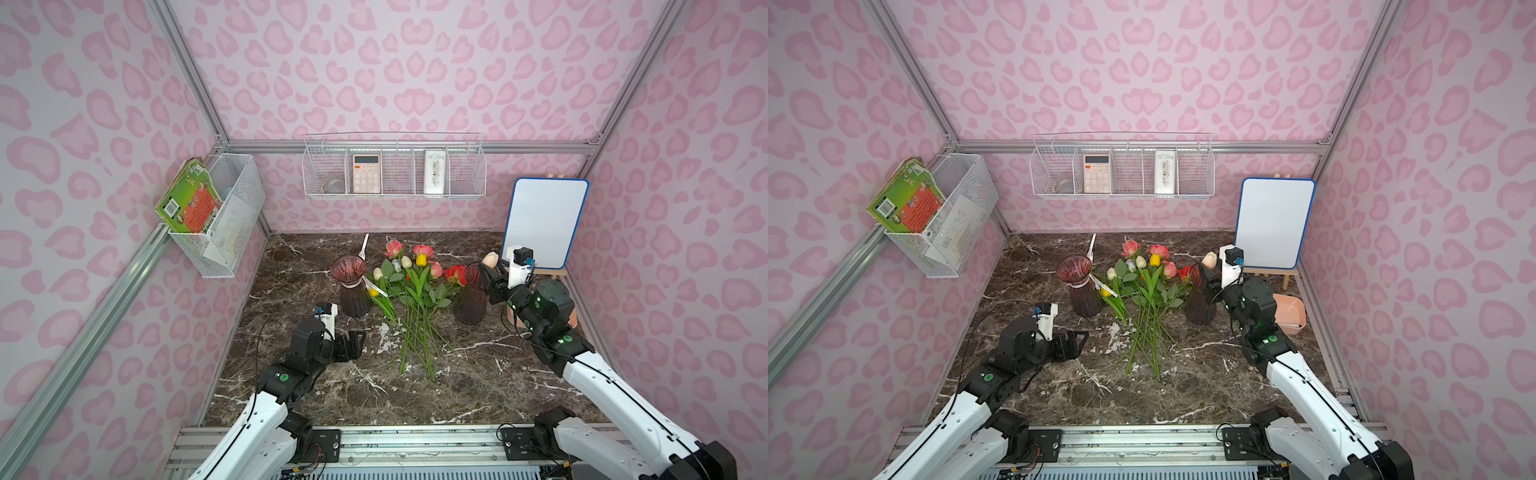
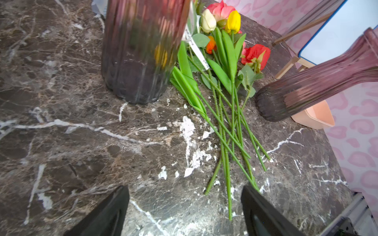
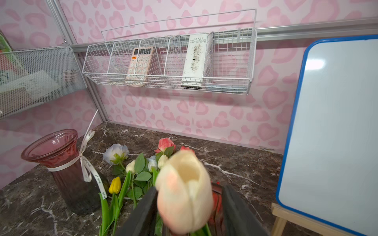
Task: Arrange the flowers in different vases according to their variety
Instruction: Insert the flower into the vase, then pick up the flower at the center of the board.
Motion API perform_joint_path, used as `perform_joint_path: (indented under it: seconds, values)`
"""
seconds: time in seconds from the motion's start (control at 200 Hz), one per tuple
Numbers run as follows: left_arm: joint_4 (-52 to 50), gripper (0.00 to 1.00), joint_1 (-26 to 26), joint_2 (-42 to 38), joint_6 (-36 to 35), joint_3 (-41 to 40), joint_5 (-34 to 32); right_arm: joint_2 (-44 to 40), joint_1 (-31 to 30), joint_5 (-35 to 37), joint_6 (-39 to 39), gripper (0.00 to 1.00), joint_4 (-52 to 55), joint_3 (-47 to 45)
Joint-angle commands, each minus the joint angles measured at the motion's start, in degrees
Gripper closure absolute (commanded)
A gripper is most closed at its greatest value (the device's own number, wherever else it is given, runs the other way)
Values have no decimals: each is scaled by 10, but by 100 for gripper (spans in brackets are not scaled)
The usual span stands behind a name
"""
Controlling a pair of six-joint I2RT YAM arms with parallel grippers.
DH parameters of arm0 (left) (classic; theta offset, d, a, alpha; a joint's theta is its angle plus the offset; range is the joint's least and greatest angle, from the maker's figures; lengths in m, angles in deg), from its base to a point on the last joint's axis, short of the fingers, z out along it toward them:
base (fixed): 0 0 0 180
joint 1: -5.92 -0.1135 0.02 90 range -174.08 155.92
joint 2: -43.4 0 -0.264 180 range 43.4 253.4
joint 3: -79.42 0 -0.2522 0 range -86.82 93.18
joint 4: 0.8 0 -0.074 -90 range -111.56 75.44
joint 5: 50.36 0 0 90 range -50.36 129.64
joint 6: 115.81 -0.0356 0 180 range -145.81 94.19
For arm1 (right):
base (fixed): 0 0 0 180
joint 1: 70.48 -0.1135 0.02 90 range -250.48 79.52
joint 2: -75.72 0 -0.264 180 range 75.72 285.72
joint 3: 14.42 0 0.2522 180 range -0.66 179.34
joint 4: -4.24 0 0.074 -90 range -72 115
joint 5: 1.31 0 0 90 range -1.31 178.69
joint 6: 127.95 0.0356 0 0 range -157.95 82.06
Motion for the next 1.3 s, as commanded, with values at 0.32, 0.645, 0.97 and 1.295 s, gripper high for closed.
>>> perform_joint_path:
  seconds: [0.32, 0.645, 0.97, 1.295]
  values:
    - [-73, 29, 137, 215, 19, 185, -22, -99, -4, -122, 69, 39, 195, -1]
    - [-143, 46, 195, 468, -5, 374, -49, -154, -11, -112, 97, 38, 240, -16]
    - [-216, 64, 196, 638, -32, 533, -71, -179, -10, -109, 105, 38, 249, -39]
    - [-232, 67, 196, 732, -44, 620, -65, -187, -10, -97, 102, 38, 254, -51]
